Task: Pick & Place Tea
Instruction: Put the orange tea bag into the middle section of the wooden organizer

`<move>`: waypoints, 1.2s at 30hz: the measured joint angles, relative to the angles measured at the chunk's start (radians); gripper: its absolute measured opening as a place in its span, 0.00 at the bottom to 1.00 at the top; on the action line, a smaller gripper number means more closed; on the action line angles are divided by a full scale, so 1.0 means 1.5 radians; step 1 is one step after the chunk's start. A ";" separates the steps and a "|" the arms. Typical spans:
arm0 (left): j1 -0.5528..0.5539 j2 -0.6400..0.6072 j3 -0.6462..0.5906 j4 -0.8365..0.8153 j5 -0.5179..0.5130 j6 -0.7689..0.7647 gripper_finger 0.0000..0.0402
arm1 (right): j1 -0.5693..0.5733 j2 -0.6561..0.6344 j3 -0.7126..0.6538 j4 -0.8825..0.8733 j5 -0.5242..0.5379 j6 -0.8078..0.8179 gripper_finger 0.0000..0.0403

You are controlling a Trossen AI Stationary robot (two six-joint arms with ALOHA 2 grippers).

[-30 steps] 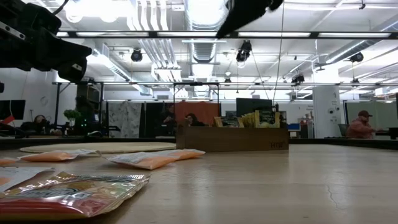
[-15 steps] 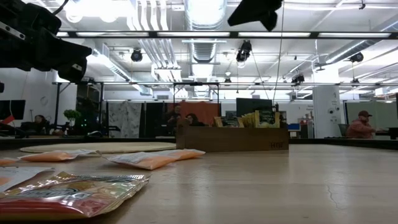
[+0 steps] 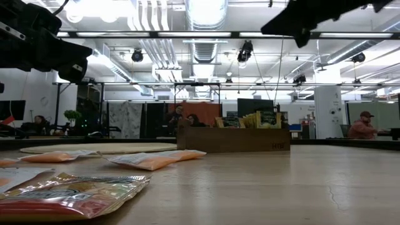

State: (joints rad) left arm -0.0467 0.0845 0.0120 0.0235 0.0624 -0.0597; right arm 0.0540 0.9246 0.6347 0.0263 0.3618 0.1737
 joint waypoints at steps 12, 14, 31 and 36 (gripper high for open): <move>0.000 0.000 0.000 0.000 0.000 0.000 0.00 | 0.000 -0.223 -0.159 0.025 -0.001 0.001 0.02; 0.001 0.000 0.000 0.000 0.000 0.000 0.00 | 0.000 -0.262 -0.182 0.027 -0.002 0.000 0.02; 0.001 0.000 0.000 0.000 0.000 0.000 0.00 | 0.000 -0.447 -0.365 0.111 -0.001 0.001 0.02; 0.000 0.000 0.000 0.000 0.000 0.000 0.00 | 0.000 -0.493 -0.385 0.118 -0.001 0.001 0.02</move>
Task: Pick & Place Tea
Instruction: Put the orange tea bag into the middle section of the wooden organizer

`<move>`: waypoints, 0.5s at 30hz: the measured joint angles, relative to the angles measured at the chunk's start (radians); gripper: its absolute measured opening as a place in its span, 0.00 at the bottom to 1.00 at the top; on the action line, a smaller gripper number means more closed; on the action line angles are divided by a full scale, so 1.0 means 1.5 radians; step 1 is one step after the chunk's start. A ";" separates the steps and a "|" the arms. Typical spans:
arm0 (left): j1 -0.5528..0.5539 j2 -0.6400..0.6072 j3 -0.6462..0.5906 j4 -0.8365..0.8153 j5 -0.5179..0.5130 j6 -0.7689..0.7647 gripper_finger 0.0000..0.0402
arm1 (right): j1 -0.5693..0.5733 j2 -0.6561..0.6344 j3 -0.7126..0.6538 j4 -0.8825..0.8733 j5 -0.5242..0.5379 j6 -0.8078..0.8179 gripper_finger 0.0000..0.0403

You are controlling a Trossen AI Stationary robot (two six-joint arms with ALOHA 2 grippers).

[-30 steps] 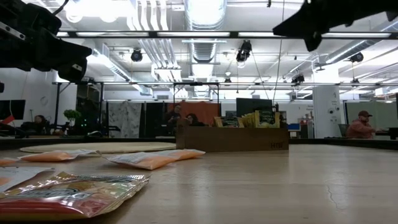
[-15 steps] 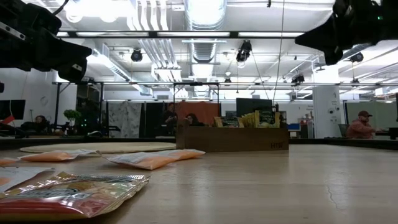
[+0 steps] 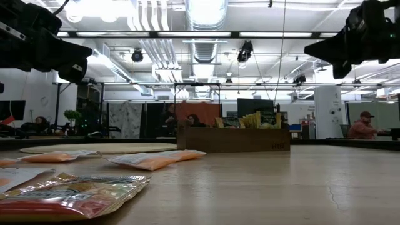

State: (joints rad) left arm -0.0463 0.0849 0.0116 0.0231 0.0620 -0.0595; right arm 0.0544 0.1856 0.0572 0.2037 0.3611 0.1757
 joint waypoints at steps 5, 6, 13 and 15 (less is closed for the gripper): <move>-0.001 0.000 0.000 0.000 0.000 0.000 0.00 | 0.000 -0.033 -0.023 -0.002 0.000 0.000 0.02; -0.001 0.000 0.000 0.000 0.000 0.000 0.00 | 0.000 -0.037 -0.024 -0.003 0.000 -0.002 0.02; 0.000 0.000 0.000 0.000 0.000 0.000 0.00 | 0.000 -0.066 -0.032 -0.011 0.000 -0.002 0.02; 0.000 0.000 0.000 0.000 0.000 0.000 0.00 | 0.000 -0.076 -0.032 -0.015 0.000 -0.002 0.02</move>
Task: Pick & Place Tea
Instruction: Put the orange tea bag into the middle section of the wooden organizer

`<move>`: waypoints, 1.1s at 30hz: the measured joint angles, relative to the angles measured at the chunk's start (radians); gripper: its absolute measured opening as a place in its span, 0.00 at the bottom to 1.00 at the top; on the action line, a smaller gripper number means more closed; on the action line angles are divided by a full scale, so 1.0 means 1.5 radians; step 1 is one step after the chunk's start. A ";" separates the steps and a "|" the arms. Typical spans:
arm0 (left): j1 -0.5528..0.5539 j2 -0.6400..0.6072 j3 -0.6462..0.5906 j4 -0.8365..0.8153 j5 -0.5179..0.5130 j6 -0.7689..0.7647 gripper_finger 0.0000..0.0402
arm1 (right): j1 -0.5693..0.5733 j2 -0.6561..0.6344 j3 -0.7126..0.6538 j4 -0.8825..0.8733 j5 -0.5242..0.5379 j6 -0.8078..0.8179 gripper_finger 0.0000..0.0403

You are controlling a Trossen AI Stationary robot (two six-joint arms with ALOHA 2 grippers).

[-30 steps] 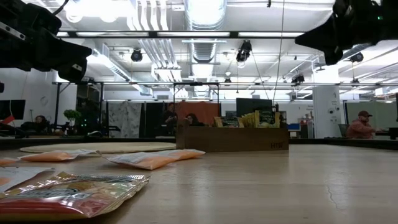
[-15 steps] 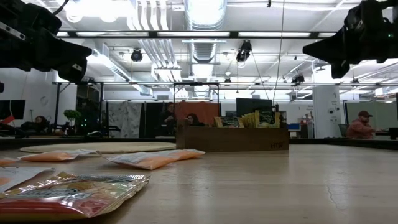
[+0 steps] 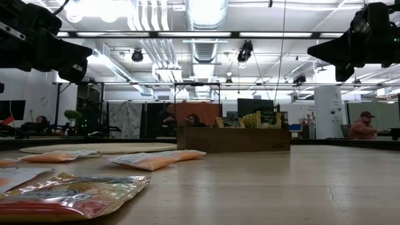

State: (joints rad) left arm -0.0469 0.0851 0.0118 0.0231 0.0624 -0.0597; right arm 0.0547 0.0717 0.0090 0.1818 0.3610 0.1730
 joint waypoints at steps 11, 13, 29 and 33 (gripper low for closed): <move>0.000 0.000 0.000 0.000 0.000 0.000 0.00 | 0.001 -0.048 0.000 -0.065 0.000 0.001 0.02; 0.000 0.000 0.000 0.000 0.000 0.000 0.00 | 0.006 -0.048 0.000 -0.065 0.000 0.000 0.02; 0.000 0.000 0.000 0.000 0.000 0.000 0.00 | 0.055 -0.048 0.000 -0.082 -0.001 0.001 0.02; 0.000 0.000 0.000 0.000 0.000 0.000 0.00 | 0.051 -0.047 0.000 -0.082 0.000 0.002 0.02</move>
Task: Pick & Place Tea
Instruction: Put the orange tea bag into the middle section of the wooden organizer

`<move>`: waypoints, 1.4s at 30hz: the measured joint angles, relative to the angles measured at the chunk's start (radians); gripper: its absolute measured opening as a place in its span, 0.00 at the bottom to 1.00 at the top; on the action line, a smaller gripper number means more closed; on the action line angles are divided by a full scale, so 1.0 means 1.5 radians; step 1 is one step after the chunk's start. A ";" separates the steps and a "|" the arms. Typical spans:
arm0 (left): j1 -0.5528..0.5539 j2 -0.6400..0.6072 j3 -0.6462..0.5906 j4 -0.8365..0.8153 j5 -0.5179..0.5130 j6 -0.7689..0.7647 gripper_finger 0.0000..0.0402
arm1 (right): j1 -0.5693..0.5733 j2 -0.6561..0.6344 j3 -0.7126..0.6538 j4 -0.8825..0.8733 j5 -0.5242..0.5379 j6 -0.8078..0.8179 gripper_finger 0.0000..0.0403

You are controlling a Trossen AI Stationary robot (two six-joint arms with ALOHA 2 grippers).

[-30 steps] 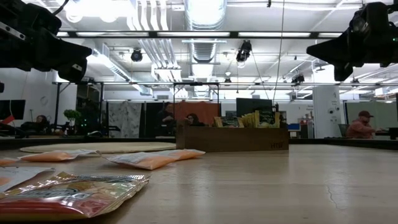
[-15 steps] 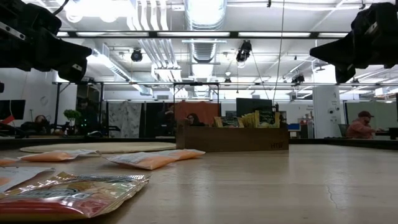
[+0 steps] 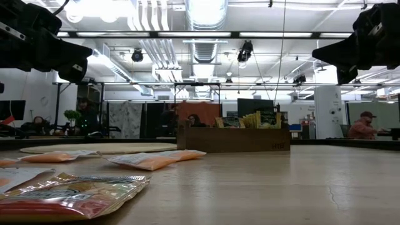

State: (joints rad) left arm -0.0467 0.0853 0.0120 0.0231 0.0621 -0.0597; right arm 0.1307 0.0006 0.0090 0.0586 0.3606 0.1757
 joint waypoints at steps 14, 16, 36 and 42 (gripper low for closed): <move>0.001 0.000 0.000 0.000 0.000 0.000 0.00 | -0.049 -0.001 0.000 0.000 0.001 -0.001 0.02; 0.001 0.000 0.000 0.000 0.000 0.000 0.00 | -0.049 -0.001 0.000 0.000 0.001 -0.002 0.02; 0.000 0.000 0.000 0.000 0.000 0.000 0.00 | -0.049 -0.001 0.000 0.000 0.004 -0.333 0.02; 0.000 0.000 0.000 0.000 0.000 0.000 0.00 | -0.049 -0.001 0.000 0.008 0.004 -0.304 0.02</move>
State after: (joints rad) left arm -0.0470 0.0853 0.0120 0.0232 0.0622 -0.0597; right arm 0.0578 -0.0002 0.0093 0.0709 0.3668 -0.2801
